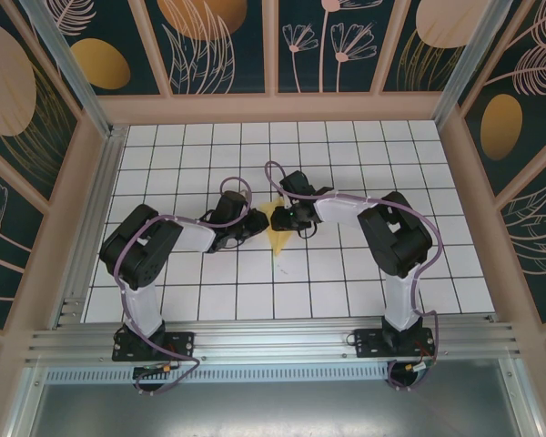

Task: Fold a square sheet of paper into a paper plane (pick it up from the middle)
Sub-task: Fourth fold the wing at the center of the table.

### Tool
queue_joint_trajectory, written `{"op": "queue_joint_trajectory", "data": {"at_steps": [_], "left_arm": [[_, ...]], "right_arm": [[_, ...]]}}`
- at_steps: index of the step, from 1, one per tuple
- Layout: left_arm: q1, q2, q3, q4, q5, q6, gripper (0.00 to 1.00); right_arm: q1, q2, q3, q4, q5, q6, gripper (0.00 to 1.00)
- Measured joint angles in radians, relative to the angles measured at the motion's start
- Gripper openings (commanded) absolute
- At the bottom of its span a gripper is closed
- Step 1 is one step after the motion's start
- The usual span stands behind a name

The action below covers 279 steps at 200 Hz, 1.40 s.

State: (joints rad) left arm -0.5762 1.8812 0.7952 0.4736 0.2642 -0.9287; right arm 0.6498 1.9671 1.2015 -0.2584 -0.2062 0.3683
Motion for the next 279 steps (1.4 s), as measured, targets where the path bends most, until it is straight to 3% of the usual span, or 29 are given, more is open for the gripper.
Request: {"op": "queue_joint_trajectory", "data": {"at_steps": [32,73,120,164,279], "left_arm": [[0.002,0.000,0.000,0.000,-0.008,-0.005,0.04],[0.002,0.010,0.001,0.000,-0.014,-0.004,0.01],[0.002,0.011,0.002,0.000,-0.013,-0.004,0.00],[0.002,0.011,0.002,0.000,-0.014,-0.004,0.00],[0.002,0.014,0.002,0.005,-0.009,-0.007,0.00]], "right_arm": [[0.000,0.000,0.000,0.000,-0.001,0.000,0.35],[-0.006,-0.012,-0.007,0.013,-0.034,0.012,0.39],[-0.008,-0.037,-0.036,0.035,-0.064,0.030,0.41],[-0.005,-0.105,-0.117,0.024,-0.084,0.040,0.36],[0.057,-0.153,-0.137,0.039,-0.076,0.140,0.39]]}}
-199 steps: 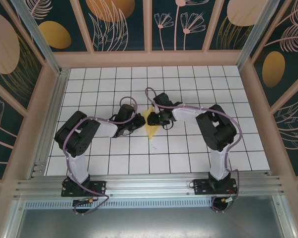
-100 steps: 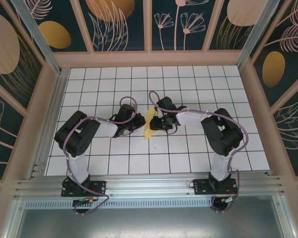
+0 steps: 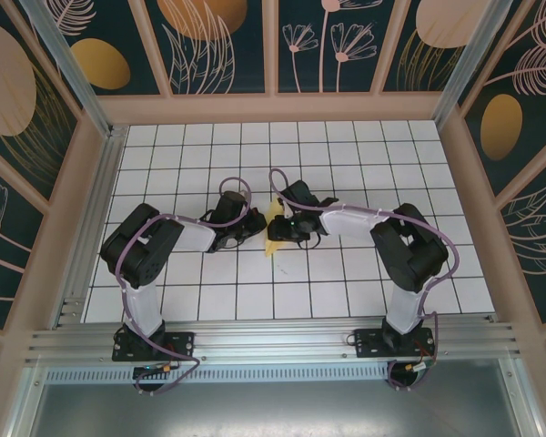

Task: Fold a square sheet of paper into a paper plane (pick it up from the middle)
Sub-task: Fourth fold the wing at the center of the table.

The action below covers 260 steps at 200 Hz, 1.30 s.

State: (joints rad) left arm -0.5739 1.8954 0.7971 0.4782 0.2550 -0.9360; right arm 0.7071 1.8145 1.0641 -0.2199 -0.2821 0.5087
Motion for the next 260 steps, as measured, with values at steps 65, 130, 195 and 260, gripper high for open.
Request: {"op": "queue_joint_trajectory", "data": {"at_steps": [65,130,195,260], "left_arm": [[0.000,0.000,0.000,0.001,0.003,0.000,0.00],[0.000,0.000,0.000,0.002,0.003,0.000,0.00],[0.000,0.002,0.001,0.004,0.003,0.000,0.00],[0.001,0.010,0.009,0.004,0.007,0.000,0.00]], "right_arm": [[0.000,0.042,0.001,0.013,-0.005,0.029,0.40],[0.000,0.054,0.008,0.014,-0.004,0.025,0.33],[0.000,0.061,0.008,0.014,0.012,0.013,0.33],[0.021,0.061,0.013,0.005,0.074,-0.028,0.36]]}}
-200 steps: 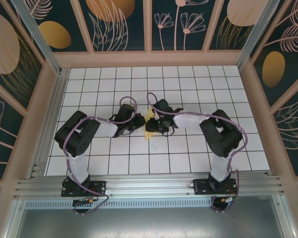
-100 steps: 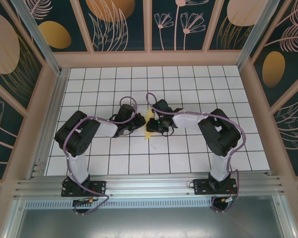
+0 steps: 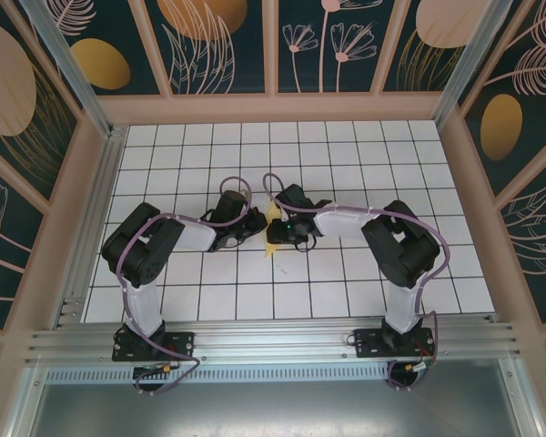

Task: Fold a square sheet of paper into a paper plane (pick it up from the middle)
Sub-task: Fourth fold the wing at the center of the table.

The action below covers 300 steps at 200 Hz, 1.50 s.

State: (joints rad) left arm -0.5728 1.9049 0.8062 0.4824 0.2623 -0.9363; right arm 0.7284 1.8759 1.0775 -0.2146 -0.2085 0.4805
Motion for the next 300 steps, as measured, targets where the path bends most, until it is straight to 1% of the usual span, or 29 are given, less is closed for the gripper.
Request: {"op": "queue_joint_trajectory", "data": {"at_steps": [55,139,167,190,215,238,273,300], "left_arm": [[0.000,0.004,0.007,-0.001,0.000,0.000,0.00],[0.001,0.009,0.017,-0.008,-0.001,0.000,0.00],[0.001,0.010,0.020,-0.013,-0.001,0.000,0.00],[0.001,0.010,0.021,-0.013,0.000,0.000,0.00],[0.001,0.011,0.021,-0.013,0.000,0.000,0.00],[0.001,0.011,0.021,-0.013,0.000,0.000,0.00],[0.002,0.013,0.023,-0.013,0.003,0.000,0.00],[0.002,0.013,0.023,-0.013,0.003,-0.001,0.00]], "right_arm": [[0.031,0.001,0.002,-0.003,0.083,-0.029,0.35],[0.099,-0.001,-0.016,0.028,0.262,-0.090,0.35],[0.104,-0.009,-0.020,0.039,0.269,-0.099,0.35],[0.082,-0.025,-0.023,0.042,0.218,-0.080,0.35],[0.009,-0.074,-0.071,0.066,0.116,-0.024,0.34],[-0.048,-0.137,-0.113,0.104,0.017,0.022,0.28],[-0.051,-0.160,-0.146,0.159,-0.112,0.060,0.11],[-0.051,-0.156,-0.161,0.169,-0.191,0.079,0.08]]}}
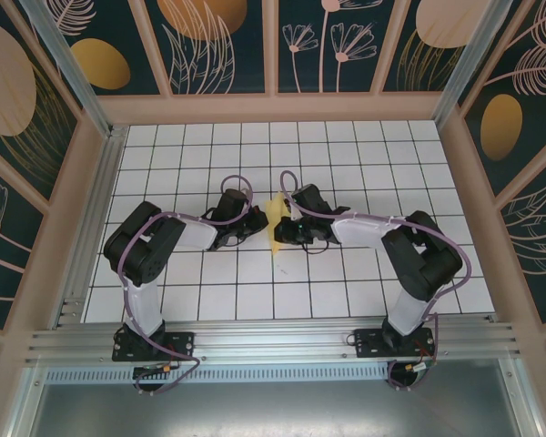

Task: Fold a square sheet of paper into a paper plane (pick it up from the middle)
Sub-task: Fourth fold the wing at the center of the table.

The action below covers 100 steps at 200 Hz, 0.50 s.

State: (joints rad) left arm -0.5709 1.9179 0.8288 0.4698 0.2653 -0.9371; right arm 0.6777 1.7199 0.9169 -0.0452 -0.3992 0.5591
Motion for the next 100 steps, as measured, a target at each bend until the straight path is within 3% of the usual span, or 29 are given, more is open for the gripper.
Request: {"op": "queue_joint_trajectory", "data": {"at_steps": [100], "left_arm": [[0.000,0.001,0.000,0.001,0.001,-0.003,0.00]], "right_arm": [[-0.013,0.113,0.004,0.040,-0.125,0.009,0.08]]}}
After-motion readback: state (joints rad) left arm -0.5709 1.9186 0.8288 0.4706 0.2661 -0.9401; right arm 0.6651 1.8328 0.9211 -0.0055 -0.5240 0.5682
